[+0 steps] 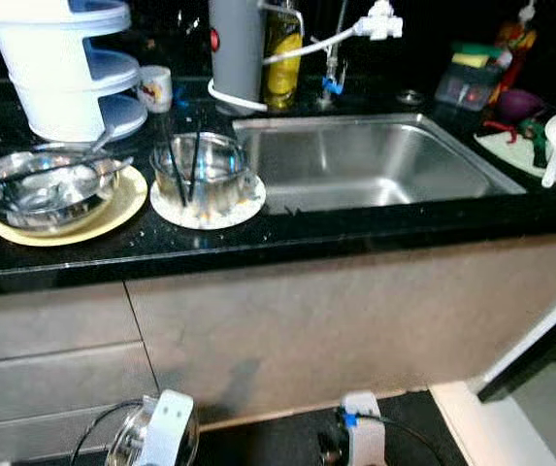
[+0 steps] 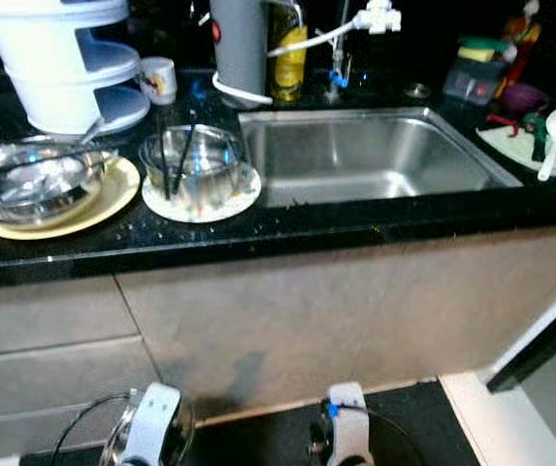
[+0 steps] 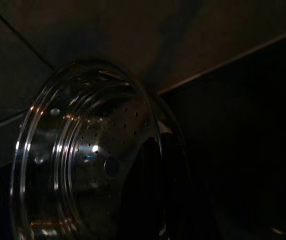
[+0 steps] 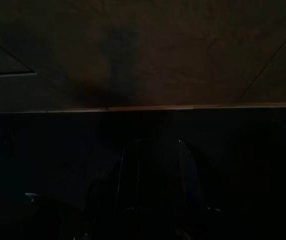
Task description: Kitchen organization
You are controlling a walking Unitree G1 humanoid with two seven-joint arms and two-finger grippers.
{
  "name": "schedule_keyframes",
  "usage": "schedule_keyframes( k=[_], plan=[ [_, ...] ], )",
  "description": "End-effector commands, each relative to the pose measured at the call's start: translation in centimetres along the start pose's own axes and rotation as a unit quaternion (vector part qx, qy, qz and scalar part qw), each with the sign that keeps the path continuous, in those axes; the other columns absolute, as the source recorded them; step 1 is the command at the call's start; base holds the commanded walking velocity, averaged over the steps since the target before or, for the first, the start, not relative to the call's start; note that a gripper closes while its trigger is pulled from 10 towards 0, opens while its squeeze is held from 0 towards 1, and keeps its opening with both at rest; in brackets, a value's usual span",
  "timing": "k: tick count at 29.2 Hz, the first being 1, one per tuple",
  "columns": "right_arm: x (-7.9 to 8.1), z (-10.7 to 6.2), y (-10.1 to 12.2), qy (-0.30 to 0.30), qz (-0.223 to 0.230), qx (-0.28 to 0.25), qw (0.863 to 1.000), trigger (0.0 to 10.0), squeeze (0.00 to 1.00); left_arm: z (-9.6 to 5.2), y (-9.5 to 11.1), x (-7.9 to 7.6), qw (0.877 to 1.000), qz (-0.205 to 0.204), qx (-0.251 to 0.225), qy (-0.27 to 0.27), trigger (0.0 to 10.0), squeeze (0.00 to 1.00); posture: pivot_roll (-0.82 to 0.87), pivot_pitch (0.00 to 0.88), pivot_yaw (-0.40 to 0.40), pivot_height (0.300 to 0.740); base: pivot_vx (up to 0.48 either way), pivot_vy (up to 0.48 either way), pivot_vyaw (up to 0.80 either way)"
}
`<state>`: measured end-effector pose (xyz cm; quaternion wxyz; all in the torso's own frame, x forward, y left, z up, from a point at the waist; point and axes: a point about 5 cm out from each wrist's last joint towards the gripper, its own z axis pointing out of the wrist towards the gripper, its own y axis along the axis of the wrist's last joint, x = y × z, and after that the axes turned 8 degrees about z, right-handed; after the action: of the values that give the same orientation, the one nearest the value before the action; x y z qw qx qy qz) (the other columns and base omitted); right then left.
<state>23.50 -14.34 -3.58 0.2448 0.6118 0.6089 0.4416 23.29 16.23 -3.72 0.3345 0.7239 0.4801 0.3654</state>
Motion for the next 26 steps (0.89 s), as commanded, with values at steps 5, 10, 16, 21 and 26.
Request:
schedule_keyframes(
  k=[5,10,16,21,26],
  plan=[
    [-0.56,-0.39,-0.52,-0.009,0.002,0.008,1.000,10.0,0.00,-0.24,-0.61,-0.34,1.000,0.002,0.011,-0.007,10.0,0.00,-0.07,0.144,-0.040,0.740,0.000,-0.341,0.00],
    [-0.55,-0.37,-0.51,-0.010,0.002,0.008,1.000,10.0,0.00,-0.23,-0.60,-0.31,1.000,0.002,0.010,-0.006,10.0,0.00,-0.07,0.144,-0.040,0.740,0.000,-0.341,0.00],
    [-0.47,-0.33,-0.48,-0.009,0.003,0.008,1.000,10.0,0.00,-0.23,-0.54,-0.25,1.000,0.002,0.008,-0.005,10.0,0.00,-0.07,0.144,-0.040,0.740,0.000,-0.342,0.00],
    [-0.44,-0.31,-0.47,-0.008,0.003,0.008,1.000,10.0,0.00,-0.23,-0.53,-0.23,1.000,0.002,0.008,-0.004,10.0,0.00,-0.07,0.144,-0.040,0.740,0.000,-0.344,0.00],
    [-0.44,-0.29,-0.45,-0.008,0.003,0.008,1.000,10.0,0.00,-0.22,-0.51,-0.25,1.000,0.002,0.007,-0.005,10.0,0.00,-0.06,0.147,-0.044,0.740,0.000,-0.343,0.00]
  ],
)
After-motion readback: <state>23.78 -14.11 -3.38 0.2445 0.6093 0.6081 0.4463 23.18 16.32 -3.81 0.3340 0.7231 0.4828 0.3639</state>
